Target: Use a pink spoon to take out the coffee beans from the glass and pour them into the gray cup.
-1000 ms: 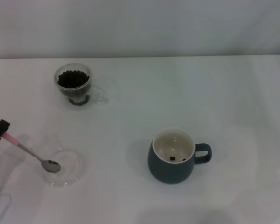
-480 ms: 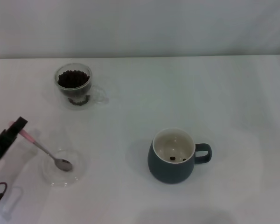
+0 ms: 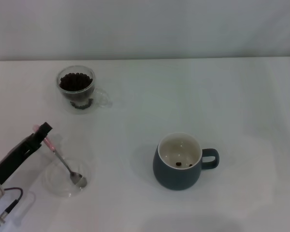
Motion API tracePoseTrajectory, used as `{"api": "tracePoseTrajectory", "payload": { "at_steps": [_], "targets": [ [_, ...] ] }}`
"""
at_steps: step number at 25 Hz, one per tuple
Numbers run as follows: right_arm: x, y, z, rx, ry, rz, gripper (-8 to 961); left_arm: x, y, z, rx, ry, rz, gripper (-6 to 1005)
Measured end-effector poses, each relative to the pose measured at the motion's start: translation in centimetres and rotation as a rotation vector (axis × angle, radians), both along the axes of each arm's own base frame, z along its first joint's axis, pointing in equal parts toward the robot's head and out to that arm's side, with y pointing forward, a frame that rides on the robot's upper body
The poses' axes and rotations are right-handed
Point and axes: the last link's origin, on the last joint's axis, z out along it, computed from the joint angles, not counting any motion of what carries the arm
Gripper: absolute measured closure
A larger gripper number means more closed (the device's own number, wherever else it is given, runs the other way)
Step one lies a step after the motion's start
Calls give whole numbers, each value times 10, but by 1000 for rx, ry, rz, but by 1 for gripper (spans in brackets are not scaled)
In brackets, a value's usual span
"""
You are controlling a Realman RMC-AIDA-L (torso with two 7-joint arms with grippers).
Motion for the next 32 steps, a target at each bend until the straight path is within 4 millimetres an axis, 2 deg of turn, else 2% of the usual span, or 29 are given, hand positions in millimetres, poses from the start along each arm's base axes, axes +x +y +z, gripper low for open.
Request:
{"api": "tracePoseTrajectory", "payload": {
  "at_steps": [9, 14, 17, 25, 27, 32],
  "targets": [
    [1, -7, 1, 20, -6, 13, 79, -1, 1, 2, 26, 29, -10, 822],
    [2, -11, -3, 21, -1, 11, 79, -7, -2, 7, 73, 68, -7, 604],
    [2, -12, -5, 22, 2, 13, 79, -10, -5, 10, 92, 101, -11, 373],
    [0, -17, -15, -25, -31, 35, 79, -24, -11, 25, 199, 190, 14, 233],
    [-2, -18, -17, -34, -43, 45, 79, -30, -12, 34, 254, 272, 6, 198],
    [-2, -24, -25, -46, -53, 49, 79, -37, -11, 51, 391, 440, 13, 200]
  ]
}}
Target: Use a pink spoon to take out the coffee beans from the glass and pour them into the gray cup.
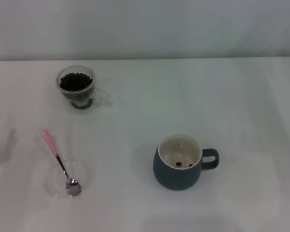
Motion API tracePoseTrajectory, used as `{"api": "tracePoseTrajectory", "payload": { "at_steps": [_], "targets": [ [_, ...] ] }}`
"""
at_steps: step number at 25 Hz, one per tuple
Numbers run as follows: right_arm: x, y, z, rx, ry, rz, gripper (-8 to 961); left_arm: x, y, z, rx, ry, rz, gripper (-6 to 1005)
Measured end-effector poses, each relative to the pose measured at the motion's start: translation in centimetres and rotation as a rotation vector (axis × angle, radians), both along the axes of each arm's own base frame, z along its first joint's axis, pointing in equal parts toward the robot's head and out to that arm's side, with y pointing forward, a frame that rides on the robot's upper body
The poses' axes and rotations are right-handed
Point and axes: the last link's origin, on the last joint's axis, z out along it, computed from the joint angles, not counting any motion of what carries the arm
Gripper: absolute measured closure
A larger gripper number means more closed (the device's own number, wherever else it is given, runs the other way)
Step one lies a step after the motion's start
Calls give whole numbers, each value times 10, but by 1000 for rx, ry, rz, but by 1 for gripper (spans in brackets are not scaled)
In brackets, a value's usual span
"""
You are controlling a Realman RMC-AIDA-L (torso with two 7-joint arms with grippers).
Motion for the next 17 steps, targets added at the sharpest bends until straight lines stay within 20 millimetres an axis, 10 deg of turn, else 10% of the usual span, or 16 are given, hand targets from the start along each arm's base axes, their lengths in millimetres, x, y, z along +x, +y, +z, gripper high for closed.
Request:
{"api": "tracePoseTrajectory", "payload": {
  "at_steps": [17],
  "targets": [
    [-12, -11, -28, -72, -112, 42, 81, 3, 36, 39, 253, 438, 56, 208]
  ]
}}
